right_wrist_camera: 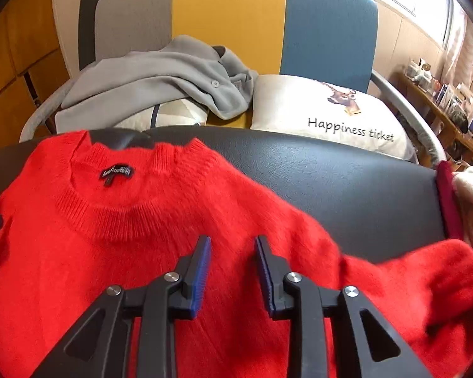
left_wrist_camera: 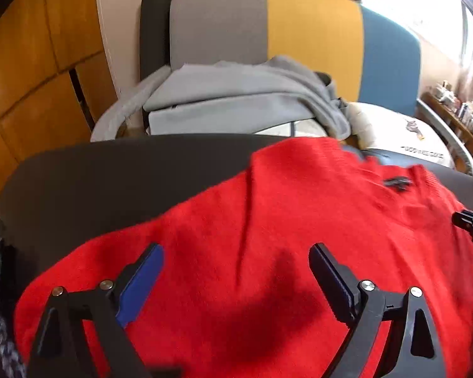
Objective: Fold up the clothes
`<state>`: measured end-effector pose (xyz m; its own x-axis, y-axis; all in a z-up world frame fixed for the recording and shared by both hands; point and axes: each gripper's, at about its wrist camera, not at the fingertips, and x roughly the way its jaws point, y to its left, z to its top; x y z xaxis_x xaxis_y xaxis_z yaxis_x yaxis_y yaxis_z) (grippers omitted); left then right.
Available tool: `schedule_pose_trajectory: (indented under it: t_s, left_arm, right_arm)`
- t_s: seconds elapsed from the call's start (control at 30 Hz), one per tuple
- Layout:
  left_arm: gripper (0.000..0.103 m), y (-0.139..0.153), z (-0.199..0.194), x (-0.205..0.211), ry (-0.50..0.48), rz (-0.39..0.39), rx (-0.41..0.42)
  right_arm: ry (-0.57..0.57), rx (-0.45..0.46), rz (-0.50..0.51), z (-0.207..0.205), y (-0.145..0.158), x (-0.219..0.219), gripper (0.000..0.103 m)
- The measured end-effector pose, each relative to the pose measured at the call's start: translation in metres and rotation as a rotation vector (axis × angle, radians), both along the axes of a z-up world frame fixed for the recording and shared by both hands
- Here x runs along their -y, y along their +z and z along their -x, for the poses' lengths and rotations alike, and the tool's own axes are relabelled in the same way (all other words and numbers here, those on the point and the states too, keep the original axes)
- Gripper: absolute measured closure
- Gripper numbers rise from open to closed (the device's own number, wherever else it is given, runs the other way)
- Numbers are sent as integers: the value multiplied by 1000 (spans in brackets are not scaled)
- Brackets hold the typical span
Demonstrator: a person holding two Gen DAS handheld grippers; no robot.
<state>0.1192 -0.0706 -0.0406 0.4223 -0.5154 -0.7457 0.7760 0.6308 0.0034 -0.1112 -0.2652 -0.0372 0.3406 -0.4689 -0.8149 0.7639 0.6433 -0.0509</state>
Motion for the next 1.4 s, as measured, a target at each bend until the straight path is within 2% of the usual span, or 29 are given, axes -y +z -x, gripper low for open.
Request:
schedule_pose_trajectory:
  t_s: [0.07,0.13,0.2,0.3,0.43,0.5,0.7,0.8,0.87,0.9,0.93,1.03,1.1,1.2,1.3,1.4]
  left_arm:
    - [0,11,20,-11,-23,22,9]
    - [0,16,38,-17,-54,49,-29]
    - [0,13,49,-17,-77,42,-71]
    - [0,-1,57,-12,-100,2,-134]
    - [0,-25,60,-6,-99,-72,-183]
    - [0,-25,66,-6,-108,-77,-146]
    - [0,-29,72,-11,-97,-35,-129]
    - [0,-31,77,-13,-86,-18,-108]
    - [0,-31,78,-14,-85,-12,-111]
    - [0,-31,77,-15,-84,-7,-113]
    - [0,-31,77,-16,-84,-4,-113]
    - [0,-31,76,-16,-84,0,-112]
    - [0,-31,75,-16,-85,4,-111]
    - [0,-31,74,-17,-84,12,-113]
    - [0,-31,74,-17,-84,17,-115]
    - [0,-31,74,-18,-83,19,-118]
  right_arm:
    - [45,-4,59,15,16,-8,75]
    - [73,-15,95,36,31,-11,75]
    - [83,-52,111,58,39,-9,75]
    - [112,-122,42,87,33,2,75]
    - [109,-155,-39,103,11,9,75]
    - [100,-145,-73,104,1,12,75]
    - [72,-83,-114,99,-8,23,74]
    - [74,-63,-88,102,-9,21,74]
    - [104,-96,-49,98,-6,16,74]
    - [115,-114,-38,94,-5,14,76]
    - [112,-119,-38,92,-3,14,83]
    - [104,-143,-31,84,-2,13,95]
    - [98,-157,-30,79,2,12,98]
    - [33,-63,-33,84,26,20,99]
    - [-10,105,-41,87,65,23,99]
    - [-2,325,-89,79,104,15,99]
